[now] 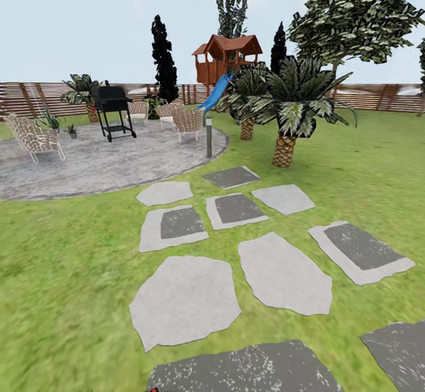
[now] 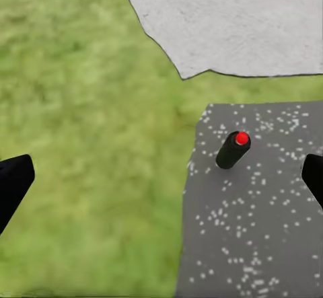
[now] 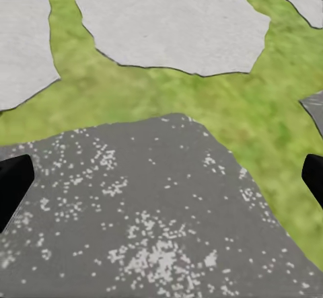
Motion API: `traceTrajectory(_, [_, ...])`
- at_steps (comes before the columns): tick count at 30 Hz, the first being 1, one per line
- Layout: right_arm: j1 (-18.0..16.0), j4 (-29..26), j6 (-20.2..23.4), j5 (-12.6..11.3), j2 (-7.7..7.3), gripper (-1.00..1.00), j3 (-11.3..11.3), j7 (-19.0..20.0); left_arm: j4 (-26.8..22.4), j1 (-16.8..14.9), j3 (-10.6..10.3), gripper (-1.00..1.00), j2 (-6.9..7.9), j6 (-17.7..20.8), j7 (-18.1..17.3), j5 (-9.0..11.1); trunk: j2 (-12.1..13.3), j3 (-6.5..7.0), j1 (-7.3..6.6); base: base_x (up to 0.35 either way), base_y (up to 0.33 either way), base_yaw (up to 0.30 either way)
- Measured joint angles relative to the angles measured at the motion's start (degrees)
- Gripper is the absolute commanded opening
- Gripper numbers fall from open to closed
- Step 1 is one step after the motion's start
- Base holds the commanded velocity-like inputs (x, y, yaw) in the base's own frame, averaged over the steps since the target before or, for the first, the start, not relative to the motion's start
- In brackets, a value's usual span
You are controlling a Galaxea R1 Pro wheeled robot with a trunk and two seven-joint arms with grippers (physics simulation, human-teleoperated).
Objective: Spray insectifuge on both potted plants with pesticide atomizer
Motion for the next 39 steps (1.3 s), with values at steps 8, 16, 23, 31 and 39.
traceTrajectory(8, [0.00, 0.12, 0.01, 0.00, 0.00, 1.00, -0.02, 0.01, -0.08, 0.01, -0.03, 1.00, 0.00, -0.01, 0.02, -0.09, 0.00, 0.00, -0.01, 0.043, -0.094, 0.276])
traceTrajectory(16, [0.01, 0.14, 0.03, 0.01, 0.00, 1.00, -0.02, 0.01, 0.10, -0.06, -0.06, 1.00, -0.01, -0.01, 0.02, -0.18, 0.00, 0.00, -0.01, 0.114, -0.245, 0.277])
traceTrajectory(23, [0.02, 0.17, 0.05, 0.02, 0.00, 1.00, -0.03, 0.01, 0.17, -0.08, -0.05, 1.00, 0.00, -0.01, 0.02, -0.18, 0.00, 0.00, -0.01, 0.115, -0.248, 0.214])
traceTrajectory(31, [0.02, 0.18, 0.02, 0.06, 0.00, 1.00, -0.03, 0.01, 0.18, -0.09, -0.03, 1.00, 0.00, -0.01, 0.02, -0.18, 0.00, 0.00, 0.00, 0.070, -0.253, 0.024])
traceTrajectory(39, [0.02, 0.20, 0.04, 0.08, 0.00, 1.00, -0.01, 0.00, 0.12, -0.08, 0.00, 1.00, 0.00, -0.01, 0.01, -0.09, 0.00, 0.00, 0.00, 0.005, -0.184, 0.001])
